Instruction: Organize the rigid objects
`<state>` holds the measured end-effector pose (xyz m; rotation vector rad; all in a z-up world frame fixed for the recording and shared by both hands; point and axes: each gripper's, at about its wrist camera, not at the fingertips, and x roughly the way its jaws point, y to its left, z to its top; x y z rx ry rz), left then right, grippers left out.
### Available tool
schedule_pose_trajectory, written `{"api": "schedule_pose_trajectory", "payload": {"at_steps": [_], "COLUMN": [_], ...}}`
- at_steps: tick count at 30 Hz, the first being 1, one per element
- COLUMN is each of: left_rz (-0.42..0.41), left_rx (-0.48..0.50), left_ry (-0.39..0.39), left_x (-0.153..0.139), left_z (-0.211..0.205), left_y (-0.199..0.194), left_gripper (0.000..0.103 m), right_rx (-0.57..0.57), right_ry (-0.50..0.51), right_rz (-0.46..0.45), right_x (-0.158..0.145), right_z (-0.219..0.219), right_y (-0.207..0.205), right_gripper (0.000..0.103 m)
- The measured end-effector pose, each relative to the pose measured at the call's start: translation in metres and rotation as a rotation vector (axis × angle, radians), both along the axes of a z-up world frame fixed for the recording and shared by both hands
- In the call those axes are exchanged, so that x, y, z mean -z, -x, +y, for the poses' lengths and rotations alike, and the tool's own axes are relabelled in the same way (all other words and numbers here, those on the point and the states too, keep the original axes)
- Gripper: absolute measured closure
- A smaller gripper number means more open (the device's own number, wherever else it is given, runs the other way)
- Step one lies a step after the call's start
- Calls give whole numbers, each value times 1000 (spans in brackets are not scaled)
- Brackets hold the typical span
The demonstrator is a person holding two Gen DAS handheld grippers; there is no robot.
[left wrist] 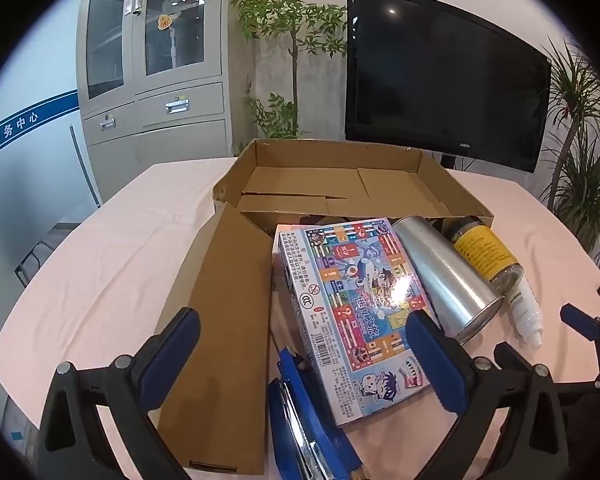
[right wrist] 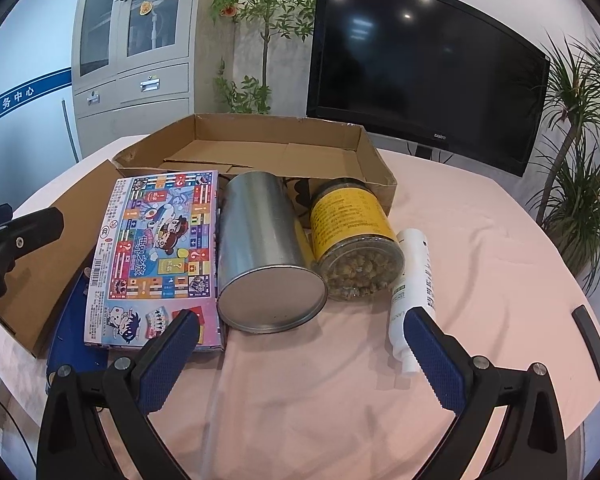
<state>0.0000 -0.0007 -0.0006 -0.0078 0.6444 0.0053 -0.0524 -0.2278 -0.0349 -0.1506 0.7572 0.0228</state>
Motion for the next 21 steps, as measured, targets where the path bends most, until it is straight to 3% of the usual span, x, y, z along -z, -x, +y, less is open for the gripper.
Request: {"api": "schedule_pose_trajectory", "payload": {"at_steps": [12, 17, 21], "left_rz": [31, 55, 73], "left_rx": [1, 35, 46], "left_ry": [1, 93, 176], "left_x": [3, 2, -2], "left_z": [2, 19, 64], "left_y": [-3, -2, 4], "left_gripper": [1, 1, 1], "right_rx": [-11, -46, -170], "right_ry": [2, 12, 9], "right_rz": [3, 1, -6], "right_x": [4, 4, -1], "right_z": [4, 13, 35], "right_y": [-1, 2, 7], "right_gripper": [0, 0, 0]}}
